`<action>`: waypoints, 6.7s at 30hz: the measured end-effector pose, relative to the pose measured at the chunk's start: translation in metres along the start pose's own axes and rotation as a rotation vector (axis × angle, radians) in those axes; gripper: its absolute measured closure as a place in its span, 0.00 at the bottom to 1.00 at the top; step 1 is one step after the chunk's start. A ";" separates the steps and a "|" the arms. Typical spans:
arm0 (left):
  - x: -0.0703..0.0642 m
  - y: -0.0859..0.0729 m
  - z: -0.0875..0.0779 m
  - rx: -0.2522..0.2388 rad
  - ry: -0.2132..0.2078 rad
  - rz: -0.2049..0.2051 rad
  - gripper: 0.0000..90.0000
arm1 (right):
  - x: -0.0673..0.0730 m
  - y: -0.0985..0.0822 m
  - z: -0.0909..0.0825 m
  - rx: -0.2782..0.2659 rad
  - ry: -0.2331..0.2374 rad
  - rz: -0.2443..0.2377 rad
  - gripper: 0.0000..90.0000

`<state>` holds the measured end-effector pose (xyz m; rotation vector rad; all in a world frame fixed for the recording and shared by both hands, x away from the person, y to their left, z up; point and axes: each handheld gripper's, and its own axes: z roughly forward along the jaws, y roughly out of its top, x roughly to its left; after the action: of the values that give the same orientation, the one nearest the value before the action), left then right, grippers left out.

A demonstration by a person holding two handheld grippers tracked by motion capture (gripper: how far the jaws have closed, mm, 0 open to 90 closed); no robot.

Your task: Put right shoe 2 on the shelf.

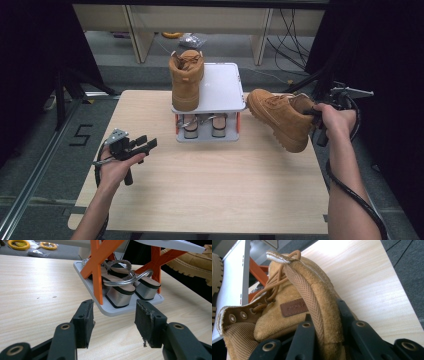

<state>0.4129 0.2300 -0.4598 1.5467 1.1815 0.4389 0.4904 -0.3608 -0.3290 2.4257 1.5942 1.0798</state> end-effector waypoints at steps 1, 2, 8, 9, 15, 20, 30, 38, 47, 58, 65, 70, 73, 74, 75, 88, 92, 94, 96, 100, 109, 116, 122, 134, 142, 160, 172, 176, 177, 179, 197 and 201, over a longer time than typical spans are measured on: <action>0.000 0.000 0.000 0.000 0.000 0.000 0.54 | 0.002 0.001 0.000 -0.001 -0.006 0.018 0.89; 0.000 0.000 0.000 -0.001 0.000 -0.001 0.54 | 0.002 0.001 -0.001 -0.001 -0.001 0.001 0.89; 0.000 0.000 0.000 0.000 0.001 -0.003 0.54 | 0.006 0.004 -0.004 0.006 -0.004 -0.017 0.89; 0.000 0.000 0.000 -0.001 0.001 -0.002 0.54 | 0.007 0.005 -0.003 -0.013 0.015 -0.003 0.89; 0.000 0.000 -0.001 -0.003 0.002 -0.008 0.53 | 0.010 0.008 -0.006 -0.017 0.015 0.010 0.89; 0.000 0.000 -0.001 0.000 0.003 -0.006 0.53 | 0.012 0.011 -0.008 -0.036 0.024 0.024 0.89; 0.001 -0.001 -0.001 -0.001 0.003 -0.009 0.53 | 0.018 0.014 -0.007 -0.096 0.051 0.042 0.89; 0.001 0.000 -0.002 -0.001 0.005 -0.010 0.53 | 0.022 0.017 -0.009 -0.117 0.056 0.024 0.89; 0.002 0.000 -0.002 -0.004 -0.002 -0.017 0.53 | 0.031 0.021 -0.012 -0.113 0.070 0.070 0.89; 0.002 0.000 -0.003 -0.006 0.001 -0.015 0.53 | 0.037 0.025 -0.015 -0.093 0.045 0.067 0.89; 0.002 0.000 -0.004 -0.006 -0.005 -0.024 0.53 | 0.041 0.027 -0.017 -0.107 0.064 0.057 0.89; 0.002 0.000 -0.004 -0.010 -0.007 -0.026 0.53 | 0.044 0.028 -0.016 -0.114 0.071 0.063 0.89; 0.002 0.000 -0.004 -0.007 -0.009 -0.024 0.53 | 0.048 0.029 -0.015 -0.113 0.061 0.071 0.88; 0.002 0.000 -0.004 -0.007 -0.009 -0.025 0.53 | 0.048 0.029 -0.015 -0.119 0.076 0.076 0.88; 0.003 0.000 -0.004 -0.005 -0.007 -0.024 0.53 | 0.047 0.029 -0.014 -0.126 0.080 0.051 0.88; 0.004 0.000 -0.005 -0.007 -0.007 -0.024 0.53 | 0.060 0.032 -0.016 -0.144 0.078 0.054 0.88; 0.004 0.000 -0.005 -0.010 -0.010 -0.024 0.53 | 0.066 0.033 -0.015 -0.152 0.080 0.053 0.88; 0.005 0.001 -0.005 -0.009 -0.009 -0.023 0.53 | 0.069 0.034 -0.015 -0.129 0.088 0.066 0.88; 0.005 0.000 -0.006 -0.009 -0.009 -0.025 0.53 | 0.073 0.035 -0.015 -0.129 0.086 0.059 0.88; 0.005 0.001 -0.006 -0.012 -0.010 -0.026 0.53 | 0.079 0.036 -0.013 -0.147 0.096 0.044 0.88; 0.005 0.001 -0.006 -0.014 -0.011 -0.027 0.53 | 0.093 0.036 -0.011 -0.140 0.095 0.034 0.88; 0.006 0.001 -0.007 -0.021 -0.014 -0.034 0.53 | 0.103 0.038 -0.005 -0.128 0.101 0.021 0.88; 0.006 0.001 -0.007 -0.027 -0.019 -0.034 0.53 | 0.116 0.037 0.001 -0.136 0.102 0.018 0.88; 0.008 0.001 -0.008 -0.029 -0.021 -0.034 0.53 | 0.136 0.037 0.006 -0.136 0.107 -0.001 0.87; 0.008 0.002 -0.008 -0.027 -0.020 -0.034 0.53 | 0.148 0.036 0.013 -0.139 0.098 -0.015 0.87; 0.009 0.002 -0.008 -0.032 -0.006 -0.027 0.52 | 0.171 0.031 0.030 -0.141 0.105 -0.013 0.85; 0.009 0.001 -0.008 -0.032 -0.008 -0.023 0.52 | 0.175 0.031 0.032 -0.183 0.122 -0.074 0.64; 0.009 0.001 -0.009 -0.031 -0.004 -0.020 0.51 | 0.173 0.033 0.028 -0.207 0.162 -0.088 0.57; 0.009 0.001 -0.008 -0.031 -0.005 -0.020 0.51 | 0.173 0.033 0.026 -0.204 0.168 -0.092 0.55; 0.009 0.001 -0.008 -0.029 -0.004 -0.018 0.51 | 0.173 0.033 0.022 -0.216 0.168 -0.115 0.53; 0.008 0.002 -0.011 -0.038 0.003 -0.007 0.52 | 0.120 0.034 -0.026 -0.291 0.214 -0.115 0.87; 0.007 0.002 -0.011 -0.033 0.001 -0.003 0.53 | 0.100 0.024 -0.017 -0.210 0.174 -0.123 1.00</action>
<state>0.4086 0.2417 -0.4569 1.5162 1.1716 0.4546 0.5228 -0.2951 -0.2546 2.1237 1.5621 1.3896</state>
